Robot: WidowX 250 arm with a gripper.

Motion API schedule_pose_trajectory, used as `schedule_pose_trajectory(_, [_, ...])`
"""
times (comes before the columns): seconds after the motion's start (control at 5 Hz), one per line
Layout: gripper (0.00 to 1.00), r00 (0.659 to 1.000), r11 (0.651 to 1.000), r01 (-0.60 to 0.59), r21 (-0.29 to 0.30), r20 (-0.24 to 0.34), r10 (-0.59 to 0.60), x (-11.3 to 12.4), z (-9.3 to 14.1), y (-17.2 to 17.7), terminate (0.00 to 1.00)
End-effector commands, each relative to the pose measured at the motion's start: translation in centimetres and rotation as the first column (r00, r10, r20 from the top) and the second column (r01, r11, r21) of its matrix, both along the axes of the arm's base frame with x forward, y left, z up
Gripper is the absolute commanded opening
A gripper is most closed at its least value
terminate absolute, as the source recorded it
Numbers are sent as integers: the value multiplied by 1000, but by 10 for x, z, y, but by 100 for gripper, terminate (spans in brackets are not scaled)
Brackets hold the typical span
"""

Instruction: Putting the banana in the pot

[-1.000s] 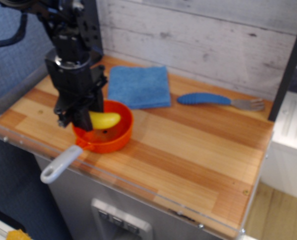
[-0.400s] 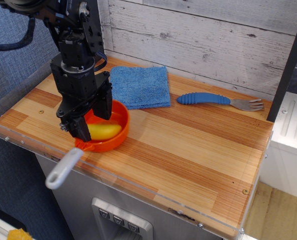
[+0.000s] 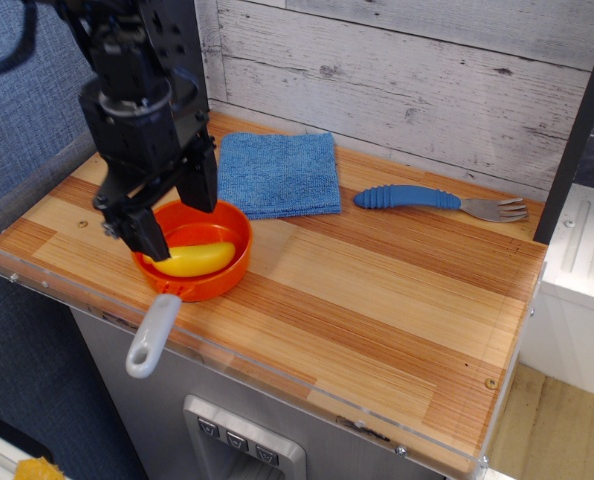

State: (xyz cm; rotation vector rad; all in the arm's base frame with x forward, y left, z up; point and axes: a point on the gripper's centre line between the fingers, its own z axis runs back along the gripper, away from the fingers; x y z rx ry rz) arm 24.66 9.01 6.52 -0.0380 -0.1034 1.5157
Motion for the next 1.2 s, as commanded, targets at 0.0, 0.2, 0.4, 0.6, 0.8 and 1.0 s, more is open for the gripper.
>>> schedule_pose_trajectory(0.0, [100,952,953,295,73,63,-300,-12,43,-1,0])
schedule_pose_trajectory(0.2, [100,870,870,486,79,45,-490,-6,50,-18,0])
schedule_pose_trajectory(0.4, [100,769,767,636,88,13,-639,-2,55,-37,0])
schedule_pose_trajectory(0.6, [100,664,663,744,87,12,-747,-1,58,-51,0])
schedule_pose_trajectory(0.8, [100,519,513,848,137,-13,-855,3,59,-61,0])
schedule_pose_trajectory(1.0, [100,519,513,848,137,-13,-855,3,59,-61,100])
